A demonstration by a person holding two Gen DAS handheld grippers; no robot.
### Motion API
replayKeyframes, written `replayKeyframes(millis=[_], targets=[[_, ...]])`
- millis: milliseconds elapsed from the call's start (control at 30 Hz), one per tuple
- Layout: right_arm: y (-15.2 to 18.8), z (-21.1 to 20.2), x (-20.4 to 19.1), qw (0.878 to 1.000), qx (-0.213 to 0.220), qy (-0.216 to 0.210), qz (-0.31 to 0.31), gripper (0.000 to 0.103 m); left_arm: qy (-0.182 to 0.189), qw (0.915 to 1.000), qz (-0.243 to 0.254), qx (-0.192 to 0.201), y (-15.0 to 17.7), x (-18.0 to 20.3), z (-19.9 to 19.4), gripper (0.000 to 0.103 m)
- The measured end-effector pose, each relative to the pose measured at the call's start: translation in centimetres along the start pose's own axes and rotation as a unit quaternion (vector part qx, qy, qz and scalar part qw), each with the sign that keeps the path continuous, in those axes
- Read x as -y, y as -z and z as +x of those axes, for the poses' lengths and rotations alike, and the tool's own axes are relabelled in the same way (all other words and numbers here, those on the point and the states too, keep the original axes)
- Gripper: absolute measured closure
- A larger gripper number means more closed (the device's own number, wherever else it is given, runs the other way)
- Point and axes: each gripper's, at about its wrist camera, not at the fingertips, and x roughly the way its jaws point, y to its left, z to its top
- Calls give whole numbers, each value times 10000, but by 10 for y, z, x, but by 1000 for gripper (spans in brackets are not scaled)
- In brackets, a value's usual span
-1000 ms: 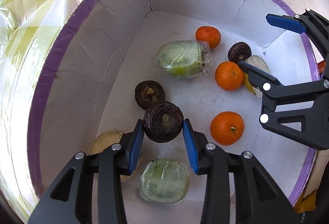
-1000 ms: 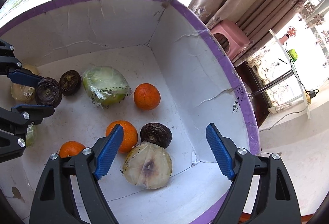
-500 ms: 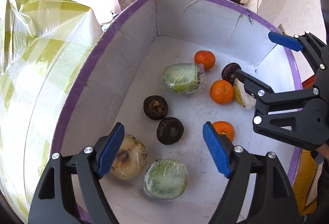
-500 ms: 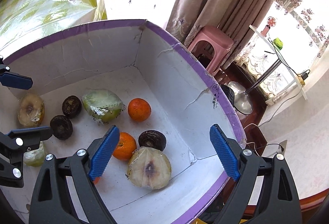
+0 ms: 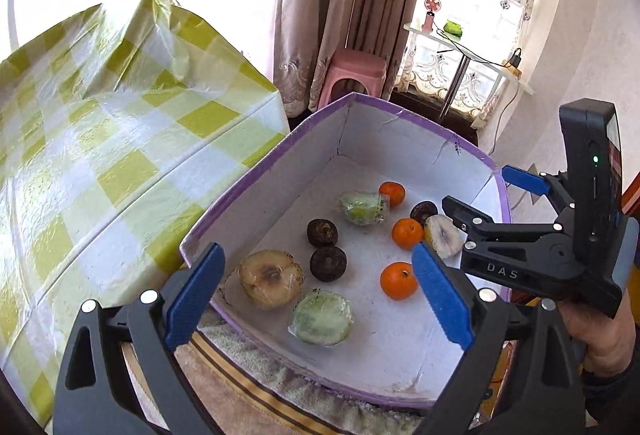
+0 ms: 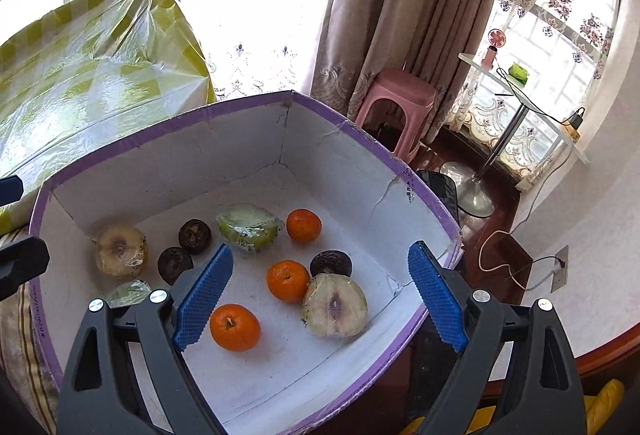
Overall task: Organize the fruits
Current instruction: 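Withdraw both open tools up from the box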
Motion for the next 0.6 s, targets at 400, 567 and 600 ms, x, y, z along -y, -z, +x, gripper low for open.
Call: replayKeyframes(millis=[400, 567, 600], targets=[[13, -28, -17, 9989, 4, 113, 465, 17, 86, 9983, -578, -57, 47, -16, -21, 2], [14, -33, -25, 9992, 70, 132, 378, 17, 100, 9988, -477, 99, 48, -14, -26, 2], [14, -33, -25, 9991, 75, 125, 390, 17, 68, 9990, -437, 117, 48, -13, -27, 2]])
